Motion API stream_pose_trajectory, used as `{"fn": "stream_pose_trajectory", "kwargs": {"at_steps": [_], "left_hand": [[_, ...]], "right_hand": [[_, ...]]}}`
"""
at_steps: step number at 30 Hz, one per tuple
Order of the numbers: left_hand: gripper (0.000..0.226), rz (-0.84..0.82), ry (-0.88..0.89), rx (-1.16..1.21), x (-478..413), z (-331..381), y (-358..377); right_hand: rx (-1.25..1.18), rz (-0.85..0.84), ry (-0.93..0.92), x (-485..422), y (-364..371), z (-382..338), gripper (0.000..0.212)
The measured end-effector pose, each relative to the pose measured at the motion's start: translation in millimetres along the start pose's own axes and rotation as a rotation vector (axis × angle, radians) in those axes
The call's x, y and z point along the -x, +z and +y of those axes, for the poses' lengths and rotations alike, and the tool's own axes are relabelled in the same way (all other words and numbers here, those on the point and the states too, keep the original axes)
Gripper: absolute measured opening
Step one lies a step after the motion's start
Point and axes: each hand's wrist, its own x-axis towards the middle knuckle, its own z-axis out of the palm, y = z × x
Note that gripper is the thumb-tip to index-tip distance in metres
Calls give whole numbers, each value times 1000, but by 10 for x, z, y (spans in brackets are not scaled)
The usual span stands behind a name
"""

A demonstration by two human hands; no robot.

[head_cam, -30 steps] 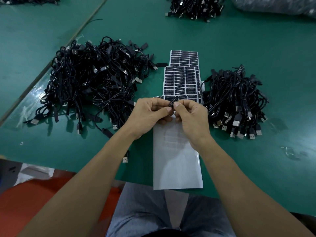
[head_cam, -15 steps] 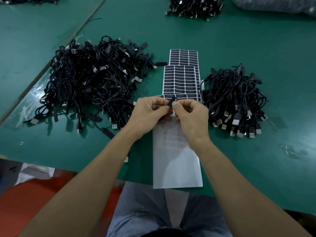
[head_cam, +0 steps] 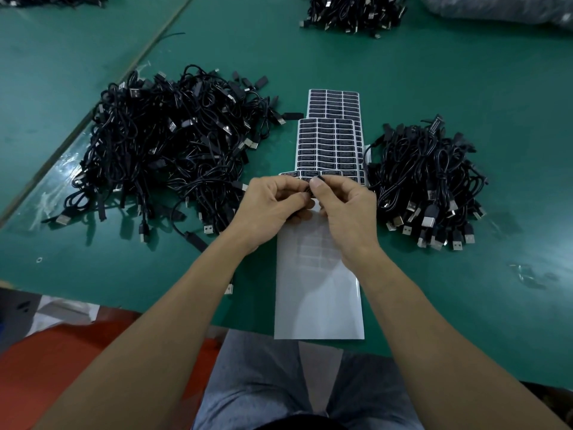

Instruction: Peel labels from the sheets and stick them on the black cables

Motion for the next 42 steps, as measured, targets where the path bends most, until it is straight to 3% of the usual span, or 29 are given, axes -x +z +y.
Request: {"fn": "stream_pose_trajectory", "kwargs": {"at_steps": [6,13,17,20,23,28,32,38,42], "left_hand": [[10,40,25,-97,-11,-3,38],[13,17,128,-405,-39,81,29],[8,164,193,-585,-42,206,-39],[6,270,241,-479,-49,346,-72],[9,252,253,-293,-46,486,-72],[10,238,207,-167,-67,592,-25],[10,313,148,6,-81,618,-7],[18,403,80,266,-114,604,-74],[31,498,21,95,-133,480,-183]], "right_hand": [[-4,-23,6,9,-16,-16,13],[16,-14,1,-1,-20,-13,23],[54,-10,31,24,-3,-19,29],[-8,-56,75,8,2,-52,23],[-25,-150,118,1,-1,-133,24],[185,-313,-60,62,95,-272,19],[388,-242,-152,59,81,-342,11],[433,-193,-175,83,-19,-409,8],[473,-53,-274,20,-128,-560,8]]}}
